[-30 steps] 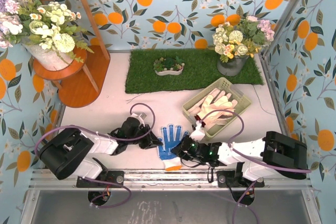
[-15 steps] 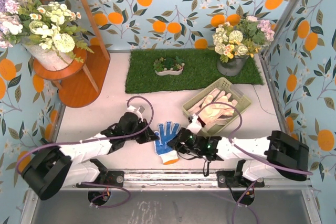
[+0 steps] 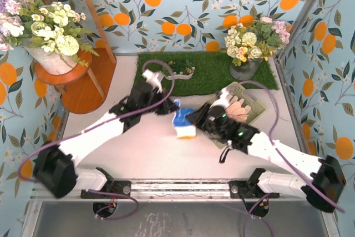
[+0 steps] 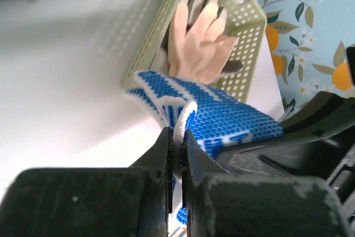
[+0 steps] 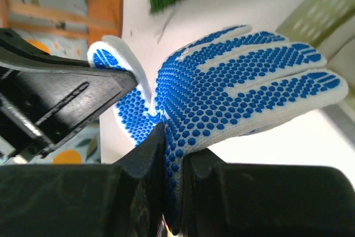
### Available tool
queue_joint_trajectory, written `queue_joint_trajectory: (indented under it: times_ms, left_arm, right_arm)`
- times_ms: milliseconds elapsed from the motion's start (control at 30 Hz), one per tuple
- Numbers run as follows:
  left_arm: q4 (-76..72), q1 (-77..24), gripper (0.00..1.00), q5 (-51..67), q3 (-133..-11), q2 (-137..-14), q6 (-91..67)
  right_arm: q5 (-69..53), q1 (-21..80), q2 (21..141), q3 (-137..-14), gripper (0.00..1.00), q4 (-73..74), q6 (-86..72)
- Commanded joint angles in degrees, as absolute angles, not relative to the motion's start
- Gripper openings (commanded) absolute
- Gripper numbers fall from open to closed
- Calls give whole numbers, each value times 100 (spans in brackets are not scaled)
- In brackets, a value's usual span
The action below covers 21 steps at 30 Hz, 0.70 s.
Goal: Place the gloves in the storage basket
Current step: Place the glove in the bin.
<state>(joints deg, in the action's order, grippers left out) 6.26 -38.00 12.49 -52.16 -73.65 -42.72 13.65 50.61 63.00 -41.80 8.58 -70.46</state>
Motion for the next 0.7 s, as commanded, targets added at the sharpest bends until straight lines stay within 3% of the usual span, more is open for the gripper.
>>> queue_joint_trajectory:
  times_ms: [0,333,667]
  left_arm:
    - [272,-3769,0,1550,-6382,-8385,-3565]
    - [-380,-3917,0,2255,-8680,-11080,-3130]
    - [-535,-4111,0,2537,-10819,-13001,-2826]
  right_arm:
    - [1094,4341,5769,-4644,0,1293,-6298]
    - [953,2478,5036,-4636,0,2056,-5846]
    - [578,842,5086,-4393,0,1882,-5548]
